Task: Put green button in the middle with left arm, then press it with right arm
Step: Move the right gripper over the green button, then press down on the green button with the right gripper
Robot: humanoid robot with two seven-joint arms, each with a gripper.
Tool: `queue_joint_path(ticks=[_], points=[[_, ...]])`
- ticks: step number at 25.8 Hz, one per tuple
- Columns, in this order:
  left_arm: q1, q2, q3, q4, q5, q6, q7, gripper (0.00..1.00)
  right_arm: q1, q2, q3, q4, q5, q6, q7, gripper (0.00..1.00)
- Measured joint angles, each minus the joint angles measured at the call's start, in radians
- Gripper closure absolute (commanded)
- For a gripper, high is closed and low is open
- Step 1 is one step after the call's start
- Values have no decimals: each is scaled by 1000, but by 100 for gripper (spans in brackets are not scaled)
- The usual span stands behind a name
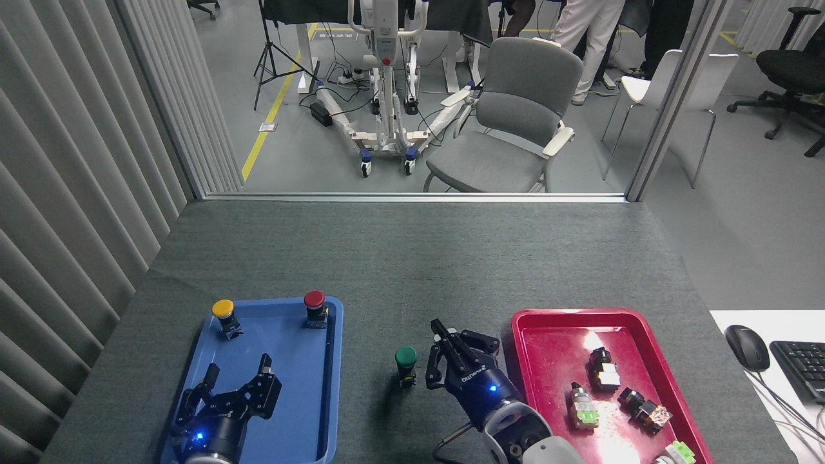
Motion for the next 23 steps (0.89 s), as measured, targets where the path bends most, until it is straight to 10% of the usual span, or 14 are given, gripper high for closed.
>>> queue_joint_path(ticks=[23], points=[[1,-7,1,4,-1,1,2,0,-22,80,5,41,18,-26,245,100]])
